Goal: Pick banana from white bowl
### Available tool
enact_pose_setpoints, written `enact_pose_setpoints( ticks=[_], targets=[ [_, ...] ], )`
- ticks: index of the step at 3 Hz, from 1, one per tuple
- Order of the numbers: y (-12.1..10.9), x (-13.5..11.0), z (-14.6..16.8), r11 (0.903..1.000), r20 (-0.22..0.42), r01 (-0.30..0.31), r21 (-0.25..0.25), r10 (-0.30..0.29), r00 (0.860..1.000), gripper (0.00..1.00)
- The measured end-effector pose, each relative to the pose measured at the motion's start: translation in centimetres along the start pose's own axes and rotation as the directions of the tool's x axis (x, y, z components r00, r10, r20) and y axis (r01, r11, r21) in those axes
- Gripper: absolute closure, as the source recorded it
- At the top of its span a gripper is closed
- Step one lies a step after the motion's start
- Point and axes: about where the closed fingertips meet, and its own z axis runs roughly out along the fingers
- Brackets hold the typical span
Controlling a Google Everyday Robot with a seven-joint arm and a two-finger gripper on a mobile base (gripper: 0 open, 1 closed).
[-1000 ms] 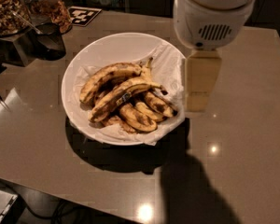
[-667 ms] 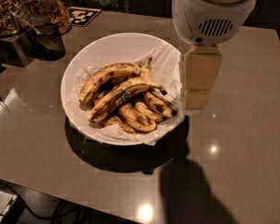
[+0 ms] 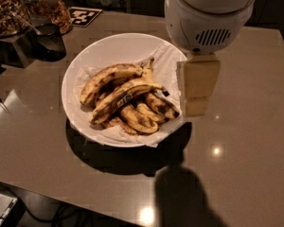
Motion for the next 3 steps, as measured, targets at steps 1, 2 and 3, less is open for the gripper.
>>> enact_pose_setpoints(
  ticks=[1,2,3],
  targets=[
    [0.03,-0.03,0.03,1.0000,0.000,0.003,0.000,-0.003,1.000,0.00],
    [0.03,-0.03,0.03,1.0000,0.000,0.003,0.000,-0.003,1.000,0.00],
    [0.03,-0.03,0.03,1.0000,0.000,0.003,0.000,-0.003,1.000,0.00]
  ],
)
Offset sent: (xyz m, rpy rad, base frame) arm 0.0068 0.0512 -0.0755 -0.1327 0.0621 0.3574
